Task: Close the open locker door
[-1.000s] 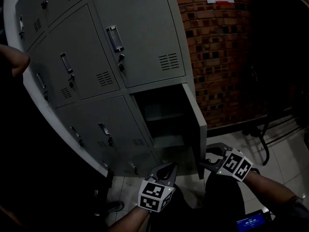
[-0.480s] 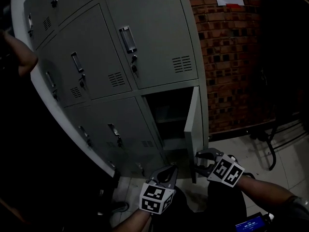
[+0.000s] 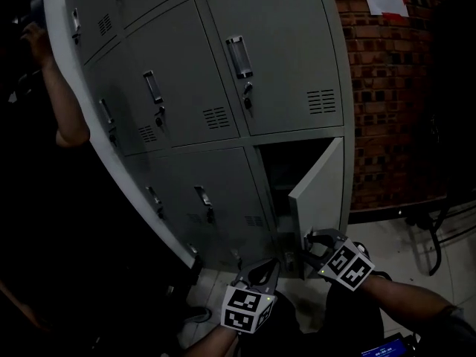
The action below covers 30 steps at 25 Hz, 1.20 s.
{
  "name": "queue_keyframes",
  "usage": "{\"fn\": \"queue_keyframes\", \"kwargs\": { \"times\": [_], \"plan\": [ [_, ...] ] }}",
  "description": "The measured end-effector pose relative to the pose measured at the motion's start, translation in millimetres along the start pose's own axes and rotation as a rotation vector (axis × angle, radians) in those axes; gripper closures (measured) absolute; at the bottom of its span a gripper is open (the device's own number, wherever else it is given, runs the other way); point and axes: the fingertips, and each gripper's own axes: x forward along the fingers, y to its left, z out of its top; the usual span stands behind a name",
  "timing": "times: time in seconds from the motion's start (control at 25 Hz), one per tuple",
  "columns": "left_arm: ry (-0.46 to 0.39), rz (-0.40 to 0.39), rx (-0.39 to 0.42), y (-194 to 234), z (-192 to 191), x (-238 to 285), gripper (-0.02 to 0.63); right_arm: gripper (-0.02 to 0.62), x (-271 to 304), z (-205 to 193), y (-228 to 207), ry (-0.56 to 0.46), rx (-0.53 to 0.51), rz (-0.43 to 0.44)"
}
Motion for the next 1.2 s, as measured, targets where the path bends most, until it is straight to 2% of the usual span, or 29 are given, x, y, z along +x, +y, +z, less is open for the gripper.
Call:
{"fn": "queue_keyframes", "kwargs": {
  "times": [0.48, 1.0, 1.2],
  "plan": [
    [0.004, 0.089, -0.019, 40, -13, -18, 0.606, 0.449, 57, 17, -15, -0.011, 0.002, -0.022],
    [0.018, 0.155, -0.027, 66, -26, -31, 0.606, 0.468, 104, 25, -40, -0.01, 0.005, -0.086],
    [0.031, 0.174, -0.039, 73, -33, -36, 0.606, 0.503, 122, 26, -55, -0.001, 0.005, -0.119]
  ]
}}
